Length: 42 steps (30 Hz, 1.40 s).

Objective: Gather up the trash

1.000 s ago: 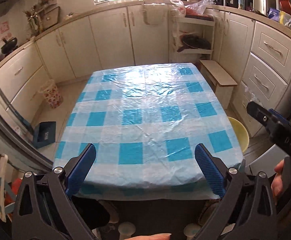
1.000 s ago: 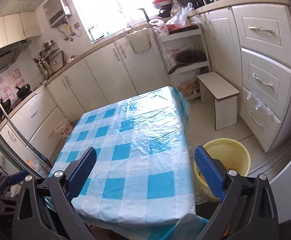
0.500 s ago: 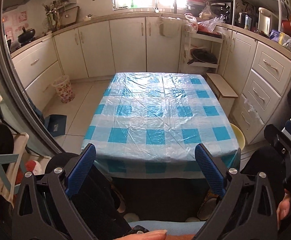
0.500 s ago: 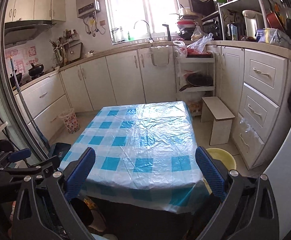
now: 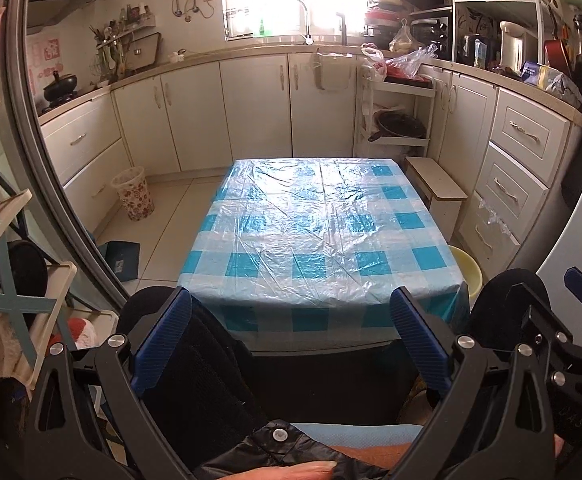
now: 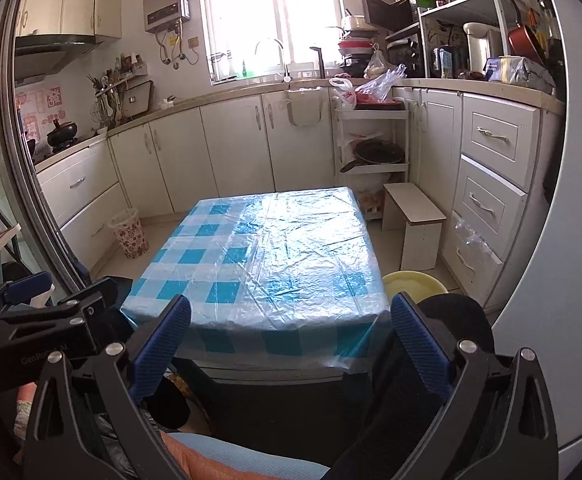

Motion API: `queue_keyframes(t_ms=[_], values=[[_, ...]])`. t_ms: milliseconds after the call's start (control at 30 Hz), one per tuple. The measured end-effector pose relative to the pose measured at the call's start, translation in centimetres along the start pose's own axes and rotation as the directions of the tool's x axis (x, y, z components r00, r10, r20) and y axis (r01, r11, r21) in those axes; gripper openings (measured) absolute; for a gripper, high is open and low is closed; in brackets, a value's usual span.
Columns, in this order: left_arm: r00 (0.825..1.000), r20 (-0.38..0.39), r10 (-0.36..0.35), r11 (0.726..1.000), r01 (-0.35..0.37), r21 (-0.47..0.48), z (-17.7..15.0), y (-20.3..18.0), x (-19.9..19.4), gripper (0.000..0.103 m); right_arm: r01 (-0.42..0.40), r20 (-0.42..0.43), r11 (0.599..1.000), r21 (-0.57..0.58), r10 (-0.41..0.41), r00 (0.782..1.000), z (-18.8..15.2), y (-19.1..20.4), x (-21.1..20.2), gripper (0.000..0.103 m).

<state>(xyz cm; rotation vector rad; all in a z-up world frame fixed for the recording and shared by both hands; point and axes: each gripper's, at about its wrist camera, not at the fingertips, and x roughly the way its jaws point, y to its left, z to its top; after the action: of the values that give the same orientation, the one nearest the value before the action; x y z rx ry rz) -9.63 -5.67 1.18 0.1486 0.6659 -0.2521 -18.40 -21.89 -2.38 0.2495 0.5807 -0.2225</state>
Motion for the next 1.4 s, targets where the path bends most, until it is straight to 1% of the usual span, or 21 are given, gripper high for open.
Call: queue_keyframes(t_ms=[100, 333, 500, 867, 1400], values=[[1.0, 0.012, -0.005, 1.0, 0.005, -0.003, -0.1, 0.3, -0.7, 0.095, 0.015, 0.024, 1.0, 0.011, -0.015, 1.0, -0.1, -0.2, -0.6, 0.096], [1.0, 0.018, 0.0, 1.0, 0.0, -0.008, 0.1, 0.8, -1.2, 0.095, 0.015, 0.028, 1.0, 0.004, -0.015, 0.999, -0.3, -0.2, -0.7, 0.096], [1.0, 0.019, 0.001, 1.0, -0.001, -0.017, 0.2, 1.1, -1.3, 0.095, 0.011, 0.024, 1.0, -0.006, -0.011, 1.0, -0.6, 0.1, -0.6, 0.096], [0.999, 0.03, 0.021, 1.0, -0.021, 0.002, 0.2, 0.8, -1.4, 0.095, 0.01, 0.02, 1.0, -0.012, -0.009, 1.0, -0.6, 0.3, -0.6, 0.096], [1.0, 0.014, 0.009, 1.0, -0.009, 0.005, -0.3, 0.5, -0.9, 0.095, 0.007, 0.005, 1.0, -0.013, -0.007, 1.0, -0.7, 0.2, -0.4, 0.096]])
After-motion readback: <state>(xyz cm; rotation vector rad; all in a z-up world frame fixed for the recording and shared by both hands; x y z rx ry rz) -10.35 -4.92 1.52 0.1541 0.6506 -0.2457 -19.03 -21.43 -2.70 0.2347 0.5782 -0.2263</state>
